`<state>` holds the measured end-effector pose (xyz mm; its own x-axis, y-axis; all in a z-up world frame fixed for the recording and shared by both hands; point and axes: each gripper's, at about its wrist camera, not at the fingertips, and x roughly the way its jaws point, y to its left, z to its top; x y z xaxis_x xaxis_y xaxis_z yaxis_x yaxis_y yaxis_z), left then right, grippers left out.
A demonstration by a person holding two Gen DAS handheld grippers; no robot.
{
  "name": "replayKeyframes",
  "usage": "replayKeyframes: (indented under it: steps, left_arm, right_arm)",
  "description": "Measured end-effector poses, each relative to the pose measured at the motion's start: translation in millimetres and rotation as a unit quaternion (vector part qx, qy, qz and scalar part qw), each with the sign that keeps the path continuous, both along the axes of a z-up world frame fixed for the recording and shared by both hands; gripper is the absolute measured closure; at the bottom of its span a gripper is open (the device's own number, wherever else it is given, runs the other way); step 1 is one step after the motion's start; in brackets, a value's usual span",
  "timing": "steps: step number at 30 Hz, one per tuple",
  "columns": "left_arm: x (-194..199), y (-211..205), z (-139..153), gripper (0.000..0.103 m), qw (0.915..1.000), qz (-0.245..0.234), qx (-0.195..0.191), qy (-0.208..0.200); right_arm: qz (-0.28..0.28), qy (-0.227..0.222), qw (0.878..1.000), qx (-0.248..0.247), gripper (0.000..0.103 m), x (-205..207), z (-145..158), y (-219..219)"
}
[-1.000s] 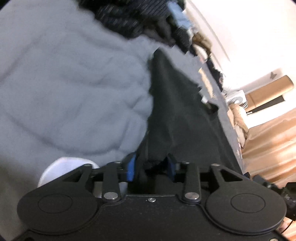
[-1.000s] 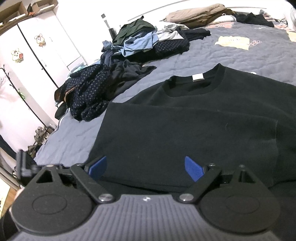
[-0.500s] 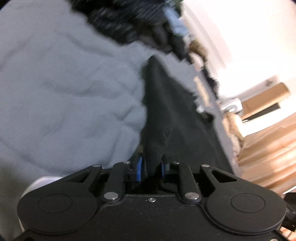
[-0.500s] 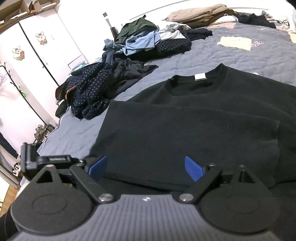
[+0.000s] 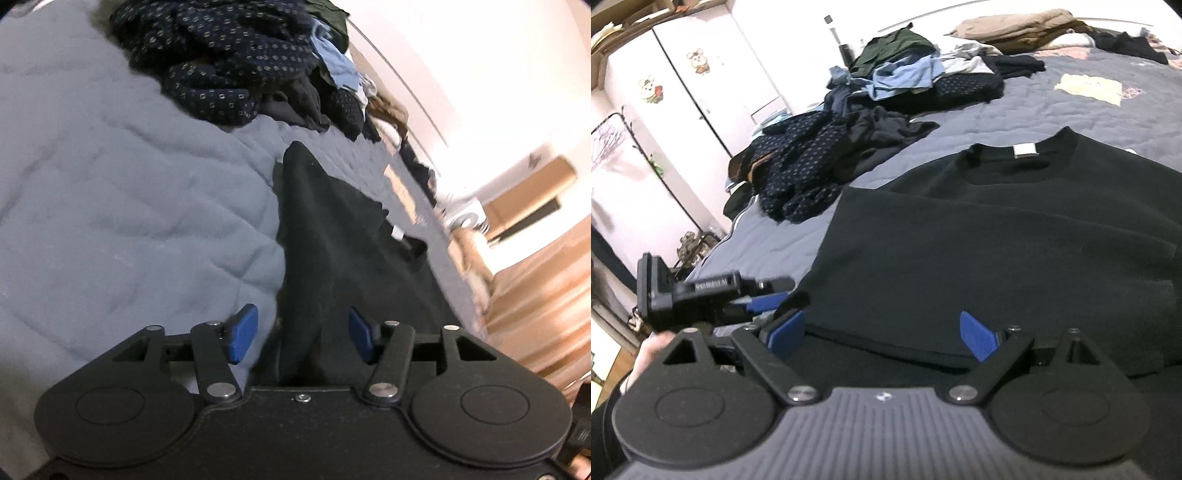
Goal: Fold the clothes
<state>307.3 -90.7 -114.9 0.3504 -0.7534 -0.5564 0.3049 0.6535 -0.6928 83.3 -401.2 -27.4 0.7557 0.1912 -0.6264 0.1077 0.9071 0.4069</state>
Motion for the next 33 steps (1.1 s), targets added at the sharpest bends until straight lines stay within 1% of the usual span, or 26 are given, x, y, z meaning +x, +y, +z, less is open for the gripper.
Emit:
replayKeyframes:
  steps: [2,4,6,7,8,9,10,11,15,18,19,20,21,22,23,25,27,30,33]
  left_arm:
    - [4,-1,-6,0.051,0.9998,0.007,-0.008,0.014]
    - [5,-6,-14,0.054,0.9996,0.006,0.013,0.025]
    - [4,-7,-12,0.055,0.9997,0.006,0.015,0.018]
    - [4,-6,-9,0.058,0.9998,0.005,0.013,0.014]
    - [4,-6,-7,0.074,0.9999,0.004,0.010,0.010]
    - [4,-6,-4,0.082,1.0000,0.003,0.007,0.006]
    - [3,-6,-1,0.087,1.0000,0.005,0.006,0.003]
    - [1,-6,1,0.088,1.0000,0.008,0.006,0.000]
    - [-5,-7,9,0.088,0.9998,0.017,0.002,-0.010]
    - [-12,-8,17,0.084,0.9996,0.017,0.000,-0.021]
    - [-17,-10,22,0.080,0.9994,0.014,0.001,-0.030]
    - [-22,-12,26,0.073,0.9993,0.009,0.000,-0.035]
    - [-27,-14,30,0.068,0.9992,0.005,-0.002,-0.040]
    - [-33,-15,34,0.058,0.9989,0.002,-0.003,-0.047]
    - [-39,-17,38,0.055,0.9985,-0.001,-0.003,-0.054]
    - [-50,-20,46,0.054,0.9976,-0.007,0.000,-0.068]
    - [-62,-23,50,0.054,0.9969,-0.016,0.007,-0.077]
    - [-79,-23,45,0.054,0.9979,-0.009,-0.013,-0.062]
    - [-95,-23,41,0.053,0.9985,0.002,-0.018,-0.052]
  right_arm:
    - [0.002,-0.002,1.000,-0.002,0.012,1,1,3]
    - [0.002,-0.002,1.000,-0.006,0.012,1,0,4]
    - [0.000,0.000,1.000,-0.009,0.012,0,0,4]
    - [-0.004,0.001,1.000,-0.011,0.012,0,-1,2]
    - [-0.007,0.002,1.000,-0.012,0.012,-1,-1,1]
    - [-0.012,0.003,1.000,-0.013,0.012,-1,-2,-1]
    - [-0.017,0.004,1.000,-0.013,0.012,-1,-2,-4]
    - [-0.021,0.004,1.000,-0.012,0.012,-2,-3,-6]
    - [-0.033,-0.001,0.999,-0.011,0.012,-6,0,-14]
    - [-0.046,-0.007,0.999,-0.010,0.012,-11,2,-23]
    - [-0.052,-0.009,0.999,-0.010,0.012,-13,3,-27]
    - [-0.060,-0.010,0.998,-0.012,0.012,-15,4,-32]
    - [-0.068,-0.011,0.998,-0.015,0.012,-18,5,-38]
    - [-0.080,-0.013,0.997,-0.018,0.012,-22,6,-46]
    - [-0.096,-0.015,0.995,-0.021,0.012,-26,8,-56]
    - [-0.128,-0.018,0.991,-0.025,0.012,-35,11,-76]
    - [-0.160,-0.014,0.987,-0.015,0.012,-44,8,-98]
    - [-0.197,-0.011,0.980,0.001,0.012,-57,-1,-125]
    - [-0.213,0.000,0.977,0.002,0.012,-59,-14,-135]
